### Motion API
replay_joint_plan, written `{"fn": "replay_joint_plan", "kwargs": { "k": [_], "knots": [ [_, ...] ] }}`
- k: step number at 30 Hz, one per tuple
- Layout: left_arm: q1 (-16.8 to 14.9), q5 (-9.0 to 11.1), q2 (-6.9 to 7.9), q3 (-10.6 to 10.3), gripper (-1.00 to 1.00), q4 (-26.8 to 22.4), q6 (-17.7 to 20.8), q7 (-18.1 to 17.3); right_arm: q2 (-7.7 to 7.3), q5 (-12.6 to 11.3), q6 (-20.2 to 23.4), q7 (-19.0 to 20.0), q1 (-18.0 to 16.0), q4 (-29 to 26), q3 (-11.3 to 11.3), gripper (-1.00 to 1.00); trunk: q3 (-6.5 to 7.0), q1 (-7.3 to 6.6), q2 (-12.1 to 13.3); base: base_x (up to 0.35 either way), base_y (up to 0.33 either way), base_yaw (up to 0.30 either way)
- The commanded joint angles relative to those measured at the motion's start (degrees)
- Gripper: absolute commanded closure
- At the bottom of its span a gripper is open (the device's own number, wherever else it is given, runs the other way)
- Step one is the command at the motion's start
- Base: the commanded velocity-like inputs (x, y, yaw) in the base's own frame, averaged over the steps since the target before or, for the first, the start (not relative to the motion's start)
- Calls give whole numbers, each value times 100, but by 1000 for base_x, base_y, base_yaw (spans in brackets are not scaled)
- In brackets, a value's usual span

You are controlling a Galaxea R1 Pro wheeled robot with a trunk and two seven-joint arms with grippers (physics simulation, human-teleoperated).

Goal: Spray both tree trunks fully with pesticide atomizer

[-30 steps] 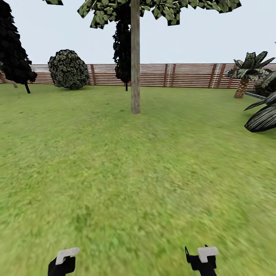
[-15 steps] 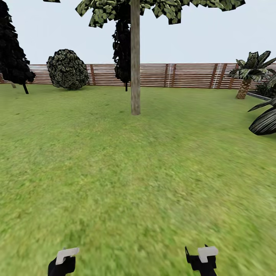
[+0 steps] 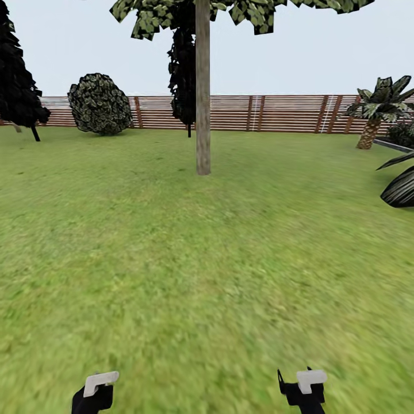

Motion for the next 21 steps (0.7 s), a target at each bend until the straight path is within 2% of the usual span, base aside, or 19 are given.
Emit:
{"fn": "replay_joint_plan", "kwargs": {
  "k": [1, 21],
  "knots": [
    [-4, 14, -1, 5, 100, 4, -18, -4, -1, 53, -5, -60, -3, 4, 33, -100, -5, 2, -2, 340, 0, 0],
    [-6, 16, -7, 6, 100, 5, -17, -4, -1, 53, -2, -55, -1, 4, 37, -100, -5, 2, -2, 340, 0, 0]
  ]
}}
